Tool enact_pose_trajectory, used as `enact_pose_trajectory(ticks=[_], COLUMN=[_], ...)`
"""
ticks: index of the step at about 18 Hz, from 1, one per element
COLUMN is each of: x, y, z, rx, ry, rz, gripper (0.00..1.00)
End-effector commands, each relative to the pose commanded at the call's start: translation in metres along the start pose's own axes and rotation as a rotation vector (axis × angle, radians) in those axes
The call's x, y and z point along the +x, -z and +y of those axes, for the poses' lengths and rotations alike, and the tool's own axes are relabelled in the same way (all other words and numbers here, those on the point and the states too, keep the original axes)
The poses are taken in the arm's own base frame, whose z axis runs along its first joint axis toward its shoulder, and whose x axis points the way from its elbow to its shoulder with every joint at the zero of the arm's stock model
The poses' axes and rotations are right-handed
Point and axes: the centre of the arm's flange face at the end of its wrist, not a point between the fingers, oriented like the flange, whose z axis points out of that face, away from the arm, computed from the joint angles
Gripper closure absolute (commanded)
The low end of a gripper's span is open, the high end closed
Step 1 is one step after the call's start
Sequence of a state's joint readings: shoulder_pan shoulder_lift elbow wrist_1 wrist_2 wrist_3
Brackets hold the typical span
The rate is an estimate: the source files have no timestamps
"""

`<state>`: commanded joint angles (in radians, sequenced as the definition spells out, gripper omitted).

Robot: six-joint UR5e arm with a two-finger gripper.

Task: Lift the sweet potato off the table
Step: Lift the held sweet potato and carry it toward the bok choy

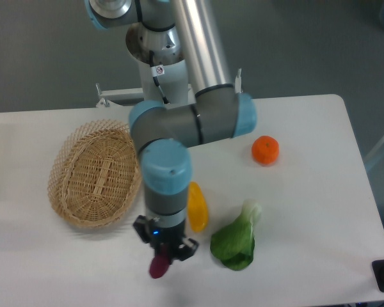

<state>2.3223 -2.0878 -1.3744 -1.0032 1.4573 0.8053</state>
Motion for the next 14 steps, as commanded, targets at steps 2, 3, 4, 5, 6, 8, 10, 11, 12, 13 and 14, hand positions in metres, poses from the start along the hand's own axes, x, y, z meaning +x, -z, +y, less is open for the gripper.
enact_pose_trajectory(ticks=[2, 3, 4, 5, 6, 8, 10, 11, 12, 13, 14], x=[-0.014, -0.018, -0.026, -0.032, -0.037, -0.053, -0.063, -0.069, -0.072, -0.075, -0.081], y=[0.005, 0.006, 0.006, 0.010, 0.011, 0.010, 0.013, 0.013, 0.013, 0.015, 0.015], z=[0.010, 0.012, 0.019, 0.026, 0.030, 0.048, 0.062, 0.069, 0.072, 0.074, 0.080], rx=[-0.002, 0.001, -0.005, -0.015, -0.027, -0.074, -0.112, -0.128, -0.136, -0.136, -0.138], ry=[0.020, 0.010, -0.008, -0.035, -0.065, -0.122, -0.177, -0.201, -0.218, -0.220, -0.219], rz=[-0.009, -0.014, -0.017, -0.029, -0.037, -0.042, -0.037, -0.033, -0.033, -0.036, -0.036], gripper=[0.73, 0.73, 0.73, 0.73, 0.73, 0.73, 0.75, 0.74, 0.74, 0.74, 0.74])
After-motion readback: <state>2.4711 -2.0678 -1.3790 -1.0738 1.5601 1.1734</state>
